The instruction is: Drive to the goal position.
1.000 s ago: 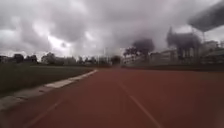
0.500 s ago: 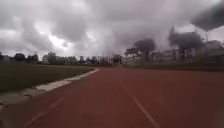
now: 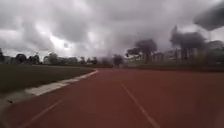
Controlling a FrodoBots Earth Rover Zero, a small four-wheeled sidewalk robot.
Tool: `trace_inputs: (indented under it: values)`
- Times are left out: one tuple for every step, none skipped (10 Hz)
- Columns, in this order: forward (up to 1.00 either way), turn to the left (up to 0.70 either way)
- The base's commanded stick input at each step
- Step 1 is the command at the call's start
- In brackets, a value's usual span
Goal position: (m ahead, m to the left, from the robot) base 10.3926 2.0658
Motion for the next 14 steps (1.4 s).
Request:
trace_inputs:
  values:
    - [1.0,0.0]
    - [1.0,0.0]
    - [1.0,0.0]
    - [1.0,0.0]
    - [1.0,0.0]
    - [1.0,0.0]
    - [1.0,0.0]
    - [1.0,0.0]
    - [1.0,0.0]
    - [1.0,0.0]
    - [1.0,0.0]
    - [1.0,0.0]
    - [1.0,0.0]
    - [1.0,0.0]
